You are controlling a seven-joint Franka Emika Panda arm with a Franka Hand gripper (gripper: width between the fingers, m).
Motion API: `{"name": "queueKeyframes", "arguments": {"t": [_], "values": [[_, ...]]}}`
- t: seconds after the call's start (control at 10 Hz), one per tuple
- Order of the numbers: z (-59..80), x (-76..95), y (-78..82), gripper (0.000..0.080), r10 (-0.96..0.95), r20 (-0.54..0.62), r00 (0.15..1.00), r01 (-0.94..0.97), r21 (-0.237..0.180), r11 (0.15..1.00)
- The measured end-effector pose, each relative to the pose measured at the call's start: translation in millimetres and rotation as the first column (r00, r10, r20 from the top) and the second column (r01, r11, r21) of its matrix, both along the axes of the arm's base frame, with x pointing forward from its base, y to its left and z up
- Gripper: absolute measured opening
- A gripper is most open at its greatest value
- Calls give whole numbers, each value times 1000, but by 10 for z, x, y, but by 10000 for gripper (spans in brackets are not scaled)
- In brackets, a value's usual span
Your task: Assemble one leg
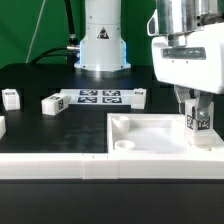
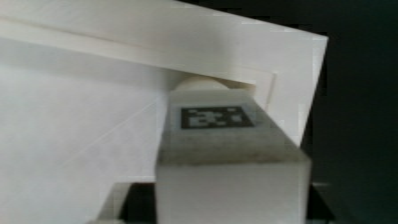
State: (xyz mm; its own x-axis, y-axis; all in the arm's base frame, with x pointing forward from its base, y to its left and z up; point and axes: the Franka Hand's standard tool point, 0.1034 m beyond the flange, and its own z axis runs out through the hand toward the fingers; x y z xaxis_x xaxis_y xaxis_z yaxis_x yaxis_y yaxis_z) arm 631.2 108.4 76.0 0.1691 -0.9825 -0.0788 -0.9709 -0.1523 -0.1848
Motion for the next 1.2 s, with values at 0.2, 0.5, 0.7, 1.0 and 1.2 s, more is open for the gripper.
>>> {"name": "queueKeyframes", "arguments": {"t": [0.2, 0.5, 0.7, 1.0, 1.2], "values": [[-9, -5, 8, 540, 71, 6, 997, -71, -12, 997], [-9, 1, 128, 628, 359, 27, 933, -357, -62, 932], [-9, -5, 186, 645, 597, 32, 801, -591, -109, 799], [-11, -2, 131, 649, 839, 12, 543, -826, -173, 537], [-6, 6, 127, 649, 935, -53, 352, -915, -232, 331]]}}
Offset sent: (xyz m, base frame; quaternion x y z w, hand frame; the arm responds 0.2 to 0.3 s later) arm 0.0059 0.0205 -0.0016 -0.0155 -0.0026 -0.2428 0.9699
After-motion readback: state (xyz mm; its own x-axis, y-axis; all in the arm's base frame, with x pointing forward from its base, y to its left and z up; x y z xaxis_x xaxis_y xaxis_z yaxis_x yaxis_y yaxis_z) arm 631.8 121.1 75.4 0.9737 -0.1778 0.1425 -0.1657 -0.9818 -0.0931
